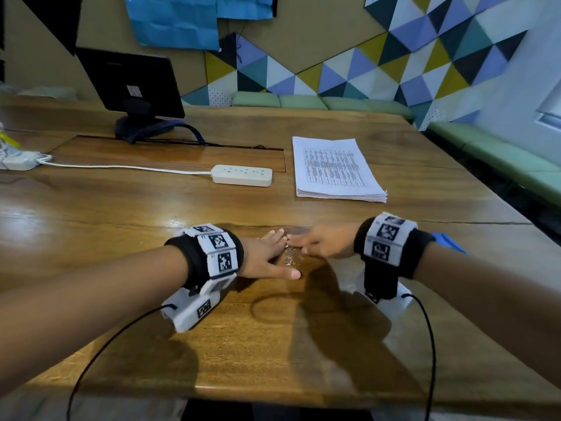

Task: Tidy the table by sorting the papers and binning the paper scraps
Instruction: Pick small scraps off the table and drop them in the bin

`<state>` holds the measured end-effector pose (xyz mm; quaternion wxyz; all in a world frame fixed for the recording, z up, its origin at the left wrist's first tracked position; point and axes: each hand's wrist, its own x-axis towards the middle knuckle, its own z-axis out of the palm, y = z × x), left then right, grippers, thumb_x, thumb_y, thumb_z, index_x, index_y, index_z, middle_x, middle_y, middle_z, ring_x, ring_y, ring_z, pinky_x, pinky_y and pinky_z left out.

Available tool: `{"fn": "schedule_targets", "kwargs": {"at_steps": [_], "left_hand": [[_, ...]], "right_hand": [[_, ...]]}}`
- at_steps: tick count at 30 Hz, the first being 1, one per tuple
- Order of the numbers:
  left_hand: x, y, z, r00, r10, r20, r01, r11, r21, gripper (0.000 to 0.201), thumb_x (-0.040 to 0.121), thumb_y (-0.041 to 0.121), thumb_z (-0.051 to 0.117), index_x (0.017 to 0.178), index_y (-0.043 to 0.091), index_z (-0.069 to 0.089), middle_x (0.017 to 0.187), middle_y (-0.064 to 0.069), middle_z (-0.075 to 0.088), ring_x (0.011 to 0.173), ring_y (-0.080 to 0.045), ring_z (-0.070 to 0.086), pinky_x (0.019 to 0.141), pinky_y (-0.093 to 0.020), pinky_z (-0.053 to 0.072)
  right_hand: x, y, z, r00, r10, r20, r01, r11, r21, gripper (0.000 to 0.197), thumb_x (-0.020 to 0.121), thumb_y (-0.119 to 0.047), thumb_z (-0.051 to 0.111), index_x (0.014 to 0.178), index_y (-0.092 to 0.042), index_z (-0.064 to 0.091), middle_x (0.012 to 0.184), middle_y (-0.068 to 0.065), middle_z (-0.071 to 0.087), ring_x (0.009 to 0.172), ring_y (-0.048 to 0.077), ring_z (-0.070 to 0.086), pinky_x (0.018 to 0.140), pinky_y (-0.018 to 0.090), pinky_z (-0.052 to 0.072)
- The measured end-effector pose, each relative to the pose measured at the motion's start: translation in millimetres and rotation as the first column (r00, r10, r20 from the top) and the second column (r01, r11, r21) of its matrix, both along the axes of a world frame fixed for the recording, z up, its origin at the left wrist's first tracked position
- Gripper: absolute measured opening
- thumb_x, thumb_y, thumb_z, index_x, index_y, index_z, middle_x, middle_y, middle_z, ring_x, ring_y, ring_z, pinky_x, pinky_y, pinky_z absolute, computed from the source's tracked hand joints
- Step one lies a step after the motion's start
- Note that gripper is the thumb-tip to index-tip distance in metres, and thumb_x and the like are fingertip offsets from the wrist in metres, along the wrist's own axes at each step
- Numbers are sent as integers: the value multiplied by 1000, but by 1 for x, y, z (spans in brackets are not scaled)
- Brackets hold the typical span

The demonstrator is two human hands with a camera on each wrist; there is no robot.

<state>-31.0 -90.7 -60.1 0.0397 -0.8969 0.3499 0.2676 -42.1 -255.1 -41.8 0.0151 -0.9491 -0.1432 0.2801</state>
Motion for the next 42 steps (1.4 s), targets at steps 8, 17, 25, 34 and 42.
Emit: {"fn": "schedule_targets", "kwargs": {"at_steps": [8, 17, 25, 34, 42], "left_hand": [[-4, 2, 4, 993, 79, 89, -87, 992, 91, 92, 89, 67, 25, 149, 6, -8, 158, -8, -15, 148, -19, -3, 119, -36, 6], [-25, -4, 8, 996, 58, 63, -63, 995, 80, 89, 90, 65, 27, 150, 10, -9, 158, -5, -17, 148, -20, -3, 119, -34, 6], [-16, -8, 1, 992, 71, 103, -81, 993, 92, 93, 88, 66, 29, 150, 8, -8, 158, -7, -15, 148, -19, -5, 119, -36, 4], [-19, 17, 15, 971, 63, 232, -41, 994, -98, 47, 89, 52, 47, 120, 16, 53, 125, -5, 55, 108, -18, 55, 90, -31, 48], [-18, 46, 12, 991, 90, -100, -100, 990, -99, 12, 86, 18, 64, 94, 11, 71, 90, -6, 72, 70, -9, 59, 65, -13, 46]], "right_hand": [[-12, -4, -8, 985, -51, 162, 80, 981, -179, 53, 99, -13, 36, 149, -11, 20, 152, 14, 32, 133, 27, 39, 111, 31, 29], [-33, 0, -15, 990, 64, 123, -41, 983, -181, 75, 93, -5, 45, 152, -14, -1, 160, 2, -9, 148, 19, 7, 121, 34, 14], [-33, 10, -13, 980, 74, 185, -13, 951, -309, 82, 90, -8, 51, 152, -21, -2, 161, -1, -7, 148, 20, 6, 119, 40, 15], [-39, -32, 9, 938, -68, 339, 95, 994, -61, 36, 88, -8, 48, 121, -21, 57, 113, 3, 63, 105, 24, 60, 82, 27, 45], [-53, -65, 6, 949, -183, 257, 178, 983, 43, 28, 83, -5, 53, 82, -22, 75, 84, -6, 70, 72, 7, 58, 76, 27, 54]]}}
